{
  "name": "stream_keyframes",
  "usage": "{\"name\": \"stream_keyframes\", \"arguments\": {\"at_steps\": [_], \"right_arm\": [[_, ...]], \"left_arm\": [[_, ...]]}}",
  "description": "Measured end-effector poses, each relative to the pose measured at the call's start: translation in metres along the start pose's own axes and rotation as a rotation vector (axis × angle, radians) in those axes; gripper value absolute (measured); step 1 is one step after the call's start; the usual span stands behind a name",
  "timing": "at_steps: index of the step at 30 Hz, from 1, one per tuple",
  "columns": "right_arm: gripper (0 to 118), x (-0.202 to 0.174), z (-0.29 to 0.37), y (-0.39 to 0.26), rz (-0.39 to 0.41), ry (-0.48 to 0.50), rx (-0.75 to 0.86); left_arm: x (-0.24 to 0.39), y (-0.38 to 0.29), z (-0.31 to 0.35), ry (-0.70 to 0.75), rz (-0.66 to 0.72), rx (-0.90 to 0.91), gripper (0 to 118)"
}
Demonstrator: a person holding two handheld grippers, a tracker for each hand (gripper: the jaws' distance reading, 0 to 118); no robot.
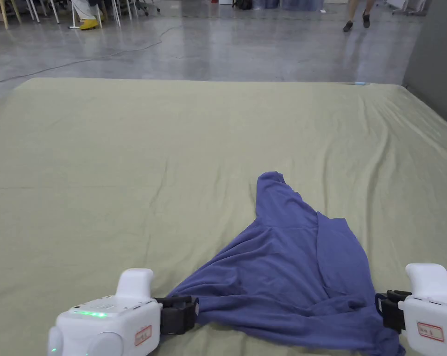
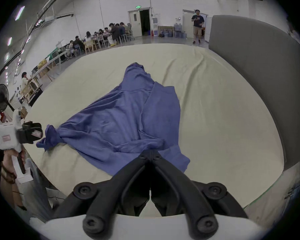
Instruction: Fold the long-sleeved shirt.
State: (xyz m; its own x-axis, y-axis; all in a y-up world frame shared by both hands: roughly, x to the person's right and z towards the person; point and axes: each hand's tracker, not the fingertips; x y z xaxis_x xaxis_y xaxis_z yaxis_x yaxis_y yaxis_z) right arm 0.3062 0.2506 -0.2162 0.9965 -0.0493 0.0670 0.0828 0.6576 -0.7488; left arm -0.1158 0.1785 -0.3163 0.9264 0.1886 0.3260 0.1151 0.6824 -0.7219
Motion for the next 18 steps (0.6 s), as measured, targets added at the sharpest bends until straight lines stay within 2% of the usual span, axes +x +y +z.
{"name": "stream_keyframes", "arguments": {"at_steps": [2,3,4,5,6,10,13,16,17,18], "right_arm": [[2,0.002,-0.002,0.0,-0.003,0.002,-0.004],[2,0.002,-0.003,-0.001,-0.004,0.002,-0.006],[2,0.002,-0.004,-0.002,-0.006,0.002,-0.009],[2,0.002,-0.006,-0.002,-0.007,0.0,-0.014],[2,0.003,-0.007,-0.002,-0.007,-0.002,-0.02],[2,0.006,-0.014,-0.001,-0.006,-0.012,-0.04],[2,0.004,-0.021,0.018,0.016,-0.003,-0.035],[3,-0.002,-0.031,0.061,0.044,0.047,0.035],[17,-0.005,-0.04,0.08,0.052,0.066,0.046],[60,-0.008,-0.053,0.1,0.065,0.078,0.044]], "left_arm": [[0.007,-0.004,-0.012,0.007,-0.01,0.002,101],[0.009,-0.007,-0.018,0.009,-0.019,0.002,85],[0.013,-0.007,-0.018,0.013,-0.034,0.002,65],[0.016,-0.01,-0.02,0.021,-0.054,-0.007,29],[0.019,-0.014,-0.021,0.032,-0.064,-0.011,1],[0.009,-0.02,-0.002,-0.067,0.058,0.041,1],[-0.001,-0.021,0.011,-0.073,0.065,0.036,1],[-0.003,-0.024,0.022,-0.087,0.087,0.043,1],[-0.002,-0.026,0.024,-0.095,0.096,0.042,1],[-0.001,-0.028,0.025,-0.101,0.106,0.042,1]]}}
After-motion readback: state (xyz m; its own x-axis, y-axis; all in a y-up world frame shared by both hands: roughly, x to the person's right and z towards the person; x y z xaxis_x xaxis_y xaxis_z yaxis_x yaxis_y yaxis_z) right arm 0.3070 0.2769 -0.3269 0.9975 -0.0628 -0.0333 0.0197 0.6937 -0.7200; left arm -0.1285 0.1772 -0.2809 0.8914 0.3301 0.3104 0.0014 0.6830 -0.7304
